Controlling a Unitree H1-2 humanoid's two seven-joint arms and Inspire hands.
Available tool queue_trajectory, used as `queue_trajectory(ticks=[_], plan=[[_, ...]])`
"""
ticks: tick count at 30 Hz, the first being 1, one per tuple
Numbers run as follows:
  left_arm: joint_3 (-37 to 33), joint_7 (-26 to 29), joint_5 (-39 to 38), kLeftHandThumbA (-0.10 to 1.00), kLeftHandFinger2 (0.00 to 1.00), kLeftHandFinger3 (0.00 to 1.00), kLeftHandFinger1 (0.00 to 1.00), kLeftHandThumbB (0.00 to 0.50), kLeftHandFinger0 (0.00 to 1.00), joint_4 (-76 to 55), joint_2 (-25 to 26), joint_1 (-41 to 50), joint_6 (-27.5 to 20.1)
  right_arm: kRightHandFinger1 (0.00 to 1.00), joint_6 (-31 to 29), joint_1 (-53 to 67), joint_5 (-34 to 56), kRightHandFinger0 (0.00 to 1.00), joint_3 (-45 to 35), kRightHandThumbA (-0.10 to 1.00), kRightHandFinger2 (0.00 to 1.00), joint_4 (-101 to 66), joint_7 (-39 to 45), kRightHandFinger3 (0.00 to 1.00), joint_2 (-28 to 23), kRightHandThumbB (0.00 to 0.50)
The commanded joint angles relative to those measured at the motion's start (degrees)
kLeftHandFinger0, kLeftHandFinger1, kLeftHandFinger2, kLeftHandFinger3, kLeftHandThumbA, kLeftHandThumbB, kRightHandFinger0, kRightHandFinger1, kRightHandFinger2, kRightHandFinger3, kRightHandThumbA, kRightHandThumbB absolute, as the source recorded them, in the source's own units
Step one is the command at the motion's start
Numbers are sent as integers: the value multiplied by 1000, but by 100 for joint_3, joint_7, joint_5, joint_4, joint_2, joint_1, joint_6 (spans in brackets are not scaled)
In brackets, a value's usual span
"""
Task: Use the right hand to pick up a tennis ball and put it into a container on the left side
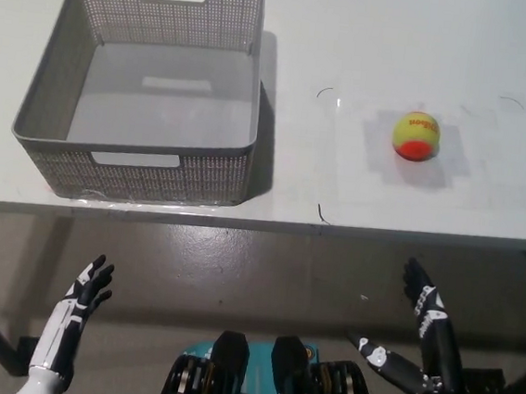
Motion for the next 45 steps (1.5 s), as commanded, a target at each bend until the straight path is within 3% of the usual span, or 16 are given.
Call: queue_trajectory(ticks=[1,4,9,11,15,18,27,31,37,45], plan=[[41,-46,14,1000,1000,1000,1000,236,1000,-1,144,-122,-391,1000,-370,32,-371,1000,-145,900,1000,-786,-256,1000,-44,81],[54,-20,57,1000,1000,1000,1000,220,1000,21,138,-131,-395,1000,247,-40,-719,1000,-145,967,1000,-1569,-62,1000,-282,156],[47,-44,65,1000,1000,1000,1000,225,1000,-39,140,-78,-347,1000,1384,-356,-1454,1000,-164,1000,1000,-2636,281,1000,-706,353],[38,-57,64,1000,1000,1000,1000,223,1000,-34,141,-64,-374,1000,1830,-543,-1653,1000,-181,1000,1000,-2903,407,1000,-850,372],[25,-80,61,1000,1000,1000,1000,217,1000,-19,146,-53,-391,1000,2548,-1190,-1892,1000,-217,1000,1000,-3057,681,1000,-1200,374],[28,-60,79,1000,1000,1000,1000,213,1000,0,137,-56,-409,1000,3047,-1849,-2376,1000,-181,1000,1000,-2993,926,1000,-1537,409],[53,-34,68,1000,1000,1000,1000,195,1000,20,126,-13,-440,1000,4408,-3771,-2320,1000,223,1000,1000,-1837,1855,1000,-2248,431],[45,-70,55,1000,1000,1000,1000,192,1000,42,154,3,-429,1000,4556,-4545,-2515,1000,539,1000,1000,-907,1944,1000,-2359,473],[28,-89,61,1000,1000,1000,1000,200,1000,38,157,51,-441,1000,4665,-5407,-2397,1000,880,989,1000,287,2084,1000,-2318,459],[28,-67,96,1000,1000,1000,1000,193,1000,10,157,38,-445,1000,4368,-6306,-2267,1000,1276,1000,1000,2003,2113,1000,-2189,485]])
